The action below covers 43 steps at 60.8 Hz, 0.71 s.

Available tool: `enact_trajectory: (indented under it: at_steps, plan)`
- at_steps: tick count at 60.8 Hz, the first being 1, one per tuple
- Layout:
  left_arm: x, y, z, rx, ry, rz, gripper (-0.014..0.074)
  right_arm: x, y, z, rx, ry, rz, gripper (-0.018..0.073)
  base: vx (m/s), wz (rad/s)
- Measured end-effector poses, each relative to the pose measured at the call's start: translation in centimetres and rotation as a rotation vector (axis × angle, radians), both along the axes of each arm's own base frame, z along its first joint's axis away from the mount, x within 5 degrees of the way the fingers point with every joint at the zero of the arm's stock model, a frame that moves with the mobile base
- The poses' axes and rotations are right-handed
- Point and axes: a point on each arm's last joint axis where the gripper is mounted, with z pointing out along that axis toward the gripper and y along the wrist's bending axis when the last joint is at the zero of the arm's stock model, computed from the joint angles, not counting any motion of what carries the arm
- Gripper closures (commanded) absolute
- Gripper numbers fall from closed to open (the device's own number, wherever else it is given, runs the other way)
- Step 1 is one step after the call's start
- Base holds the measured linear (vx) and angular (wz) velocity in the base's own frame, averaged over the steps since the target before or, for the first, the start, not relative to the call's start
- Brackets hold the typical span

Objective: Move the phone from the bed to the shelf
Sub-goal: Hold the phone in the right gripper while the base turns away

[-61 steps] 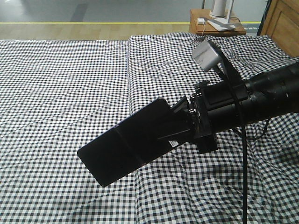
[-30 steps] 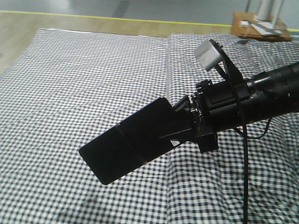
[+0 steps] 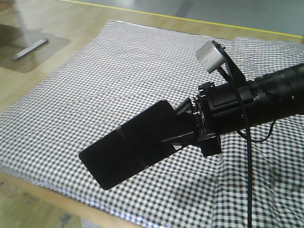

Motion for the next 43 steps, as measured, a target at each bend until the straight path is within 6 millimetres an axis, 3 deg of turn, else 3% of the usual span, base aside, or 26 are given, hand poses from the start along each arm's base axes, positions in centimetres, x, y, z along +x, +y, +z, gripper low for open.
enact_trajectory:
  at_steps: [43]
  plan:
    - [0.0, 0.0, 0.0, 0.0, 0.0, 0.0, 0.0595, 0.0, 0.0, 0.0, 0.0, 0.0, 0.0, 0.0561, -0.14, 0.58]
